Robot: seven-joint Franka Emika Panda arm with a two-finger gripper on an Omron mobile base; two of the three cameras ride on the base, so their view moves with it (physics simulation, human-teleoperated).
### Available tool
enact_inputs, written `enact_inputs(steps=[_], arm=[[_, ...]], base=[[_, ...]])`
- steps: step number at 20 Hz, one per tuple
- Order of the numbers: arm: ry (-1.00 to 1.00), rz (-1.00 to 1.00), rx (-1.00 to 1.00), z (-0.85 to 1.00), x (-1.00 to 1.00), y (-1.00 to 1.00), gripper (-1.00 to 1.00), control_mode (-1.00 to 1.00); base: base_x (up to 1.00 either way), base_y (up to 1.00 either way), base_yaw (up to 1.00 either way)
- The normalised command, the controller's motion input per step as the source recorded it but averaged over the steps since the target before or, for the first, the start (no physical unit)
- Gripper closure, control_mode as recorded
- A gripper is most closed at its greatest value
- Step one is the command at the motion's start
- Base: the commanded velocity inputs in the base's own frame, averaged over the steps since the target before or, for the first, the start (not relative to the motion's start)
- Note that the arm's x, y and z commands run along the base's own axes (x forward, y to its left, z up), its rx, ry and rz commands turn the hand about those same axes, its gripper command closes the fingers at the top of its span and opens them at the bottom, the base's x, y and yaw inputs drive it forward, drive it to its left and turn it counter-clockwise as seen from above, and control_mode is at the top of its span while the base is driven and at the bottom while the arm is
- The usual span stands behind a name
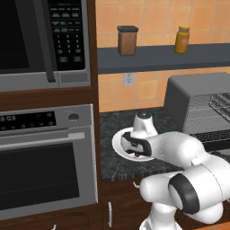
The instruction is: Pick up the kebab skewer and baguette bread, and place them inside the toaster oven. Close the toaster oven door and start by setting the timer.
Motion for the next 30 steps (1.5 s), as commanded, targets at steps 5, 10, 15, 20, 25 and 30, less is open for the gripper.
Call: enact_inputs(steps=[5, 10, 15, 20, 25, 30], arm=[[0.05, 0.00, 0.01, -0.13, 0.21, 0.21, -1.00, -1.00], [0.04, 0.00, 0.00, -0.18, 0.03, 0.11, -1.00, -1.00], [0.03, 0.00, 0.00, -0.21, -0.08, -0.15, 1.00, -1.00], [-0.02, 0.00, 0.00, 0.00, -0.35, -0.51, 1.00, -1.00], [-0.01, 0.03, 0.01, 0.77, -0.60, -0.80, 1.00, -1.00], [0.00, 0.14, 0.00, 0.75, -0.45, -0.93, 1.00, -1.00]], base=[[0.00, 0.00, 0.00], [0.00, 0.00, 0.00], [0.00, 0.00, 0.00], [0.00, 0.00, 0.00], [0.00, 0.00, 0.00], [0.00, 0.00, 0.00]])
